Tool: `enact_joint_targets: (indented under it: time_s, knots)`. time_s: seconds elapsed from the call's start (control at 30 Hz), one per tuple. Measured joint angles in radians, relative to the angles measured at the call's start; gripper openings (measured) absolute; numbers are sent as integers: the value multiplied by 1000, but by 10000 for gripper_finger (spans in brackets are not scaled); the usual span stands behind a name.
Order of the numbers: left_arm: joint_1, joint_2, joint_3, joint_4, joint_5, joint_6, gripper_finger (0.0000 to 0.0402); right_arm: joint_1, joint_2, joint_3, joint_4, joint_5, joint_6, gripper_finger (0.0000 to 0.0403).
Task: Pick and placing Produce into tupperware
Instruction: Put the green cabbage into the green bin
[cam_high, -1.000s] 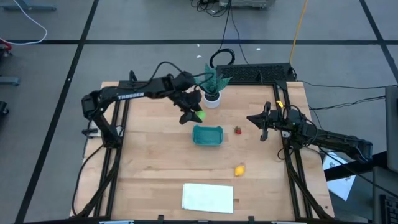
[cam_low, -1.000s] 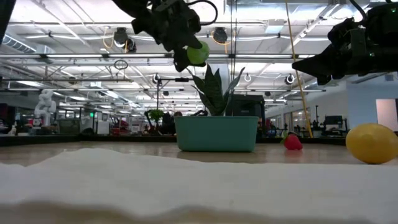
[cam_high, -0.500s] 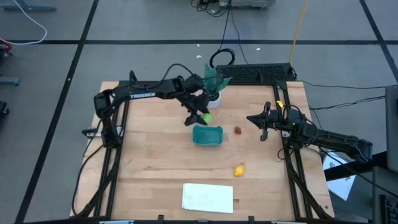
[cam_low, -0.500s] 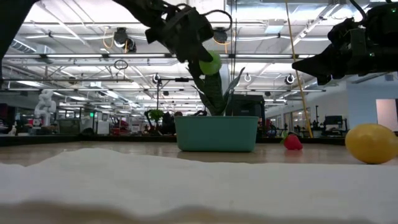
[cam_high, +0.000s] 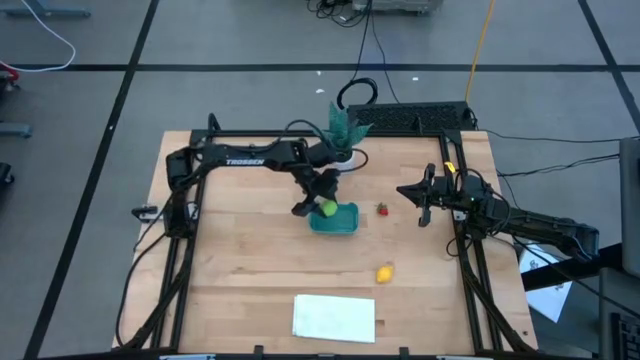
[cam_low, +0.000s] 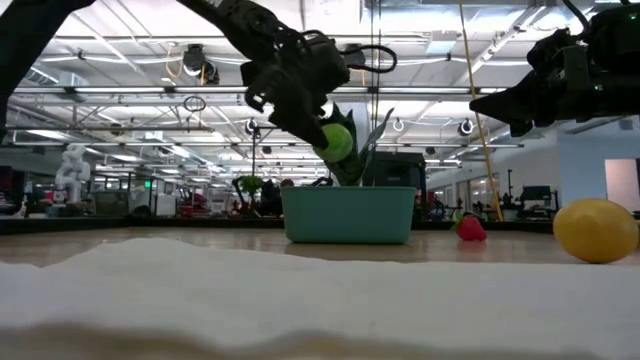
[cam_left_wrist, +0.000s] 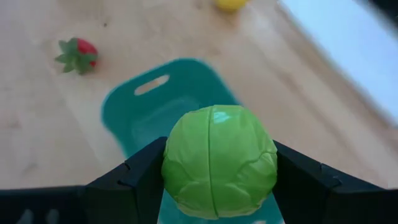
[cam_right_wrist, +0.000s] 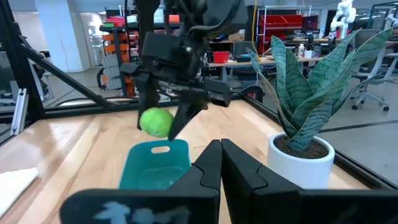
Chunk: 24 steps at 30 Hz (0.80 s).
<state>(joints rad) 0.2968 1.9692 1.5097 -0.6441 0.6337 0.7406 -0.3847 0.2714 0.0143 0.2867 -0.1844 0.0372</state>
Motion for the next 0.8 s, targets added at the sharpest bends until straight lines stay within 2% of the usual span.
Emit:
enact_joint_targets:
  time_s: [0.07,0.13,0.57,0.8]
  knots:
    - [-9,6,-1,1,-53,10,239,0,0,0,0,0,0,0]
    - [-12,6,-1,5,-63,21,239,0,0,0,0,0,0,0]
    - [-31,16,35,-14,-57,62,239,0,0,0,8,0,2,0]
    - [-30,36,35,10,-16,70,239,0,0,0,8,0,3,0]
